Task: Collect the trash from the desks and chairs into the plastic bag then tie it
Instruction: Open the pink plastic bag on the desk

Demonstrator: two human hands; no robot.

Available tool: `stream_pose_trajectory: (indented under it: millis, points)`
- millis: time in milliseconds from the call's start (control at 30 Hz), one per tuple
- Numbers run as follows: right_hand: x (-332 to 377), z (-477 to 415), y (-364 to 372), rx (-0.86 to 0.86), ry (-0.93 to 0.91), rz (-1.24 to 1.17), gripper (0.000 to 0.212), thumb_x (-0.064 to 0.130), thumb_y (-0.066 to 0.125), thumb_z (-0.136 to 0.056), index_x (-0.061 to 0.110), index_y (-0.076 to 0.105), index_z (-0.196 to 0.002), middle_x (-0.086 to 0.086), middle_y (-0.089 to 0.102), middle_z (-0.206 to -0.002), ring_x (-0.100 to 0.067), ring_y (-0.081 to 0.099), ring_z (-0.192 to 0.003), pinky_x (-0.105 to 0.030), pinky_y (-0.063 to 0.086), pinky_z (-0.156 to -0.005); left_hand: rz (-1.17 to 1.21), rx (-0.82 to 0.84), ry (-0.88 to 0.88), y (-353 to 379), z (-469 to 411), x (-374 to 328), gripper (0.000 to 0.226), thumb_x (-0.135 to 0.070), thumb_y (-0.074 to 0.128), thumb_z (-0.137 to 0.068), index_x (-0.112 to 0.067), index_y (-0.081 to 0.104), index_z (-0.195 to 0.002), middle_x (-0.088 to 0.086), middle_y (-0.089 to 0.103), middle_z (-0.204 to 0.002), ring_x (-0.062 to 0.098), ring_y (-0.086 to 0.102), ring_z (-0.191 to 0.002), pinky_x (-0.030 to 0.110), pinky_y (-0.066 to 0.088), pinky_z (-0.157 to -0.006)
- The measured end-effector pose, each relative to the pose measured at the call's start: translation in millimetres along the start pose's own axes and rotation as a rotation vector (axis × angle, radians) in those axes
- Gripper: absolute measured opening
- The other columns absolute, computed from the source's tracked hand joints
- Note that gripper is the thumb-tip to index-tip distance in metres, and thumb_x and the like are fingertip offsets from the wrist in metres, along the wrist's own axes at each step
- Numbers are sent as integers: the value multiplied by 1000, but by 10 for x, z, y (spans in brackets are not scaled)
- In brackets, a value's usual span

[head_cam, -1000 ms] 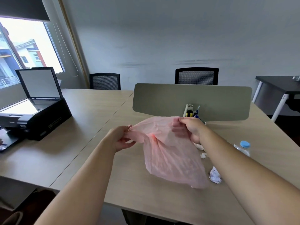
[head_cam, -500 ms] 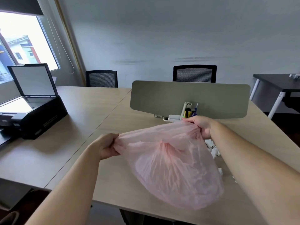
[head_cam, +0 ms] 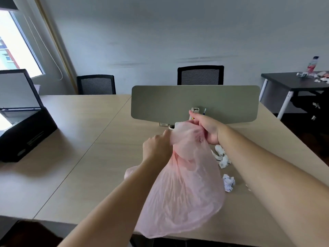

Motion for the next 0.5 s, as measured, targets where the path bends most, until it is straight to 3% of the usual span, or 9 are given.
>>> stream_pose_trajectory:
  millis: [67, 133, 233, 267, 333, 367, 433, 500]
  points:
    - [69, 82, -109, -122, -109, 201, 59, 70, 53, -79, 23, 58, -113, 1, 60, -91, -14, 57, -77, -32, 45, -70, 6, -9, -23, -68, -116, -26, 25, -12, 40, -90, -15, 53, -111, 12, 65, -102, 35, 62, -91, 31, 38, -64]
    - [71, 227, -189, -210, -208, 441, 81, 75, 60, -68, 32, 42, -134, 5, 50, -106, -8, 50, -79, -28, 42, -67, 17, 37, -43, -73, -264, -77, 27, -11, 38, -91, -14, 56, -110, 12, 64, -106, 35, 62, -95, 32, 41, -67]
    - [-126, 398, -185, -117, -198, 715, 120, 73, 75, -51, 41, 11, -147, 6, 44, -139, -14, 51, -116, -30, 47, -88, 47, 96, -91, -131, -461, -117, 27, -13, 38, -92, -12, 59, -110, 13, 62, -111, 34, 61, -99, 33, 43, -71]
    - [-218, 450, -219, -89, -145, 843, 125, 70, 77, -51, 40, 5, -148, 7, 39, -145, -14, 48, -122, -28, 49, -83, 74, 108, -106, -143, -529, -104, 28, -12, 38, -92, -11, 60, -110, 13, 62, -112, 34, 61, -100, 34, 42, -72]
    - [-423, 545, -405, -81, 35, 998, 112, 56, 78, -65, 35, 8, -149, 10, 38, -144, -15, 46, -116, -21, 43, -61, 112, 117, -127, -185, -633, -28, 29, -11, 39, -90, -10, 60, -110, 12, 61, -112, 35, 59, -101, 35, 43, -73]
    - [-542, 613, -537, -91, 130, 1002, 102, 49, 79, -69, 35, 16, -148, 9, 43, -139, -16, 48, -111, -22, 43, -58, 136, 120, -122, -193, -664, 0, 30, -10, 39, -88, -10, 60, -109, 13, 62, -112, 35, 59, -101, 35, 43, -73]
    - [-698, 664, -745, -95, 206, 921, 64, 34, 76, -77, 26, 46, -132, 3, 59, -121, -19, 58, -102, -31, 53, -65, 187, 120, -115, -176, -707, 101, 30, -12, 38, -85, -10, 60, -105, 13, 63, -111, 36, 58, -102, 38, 47, -78]
    - [-696, 639, -819, -105, 91, 656, 17, 18, 68, -86, 12, 66, -102, -7, 70, -97, -22, 64, -85, -41, 53, -76, 211, 89, -130, -160, -683, 197, 29, -16, 39, -84, -14, 58, -105, 10, 62, -111, 34, 57, -100, 39, 49, -81]
Point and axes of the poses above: each hand's wrist, its own z-axis away from the middle knuckle, its own y-axis out of the palm, x = y × z, the point moved 9 cm from there along -z, towards the middle knuckle
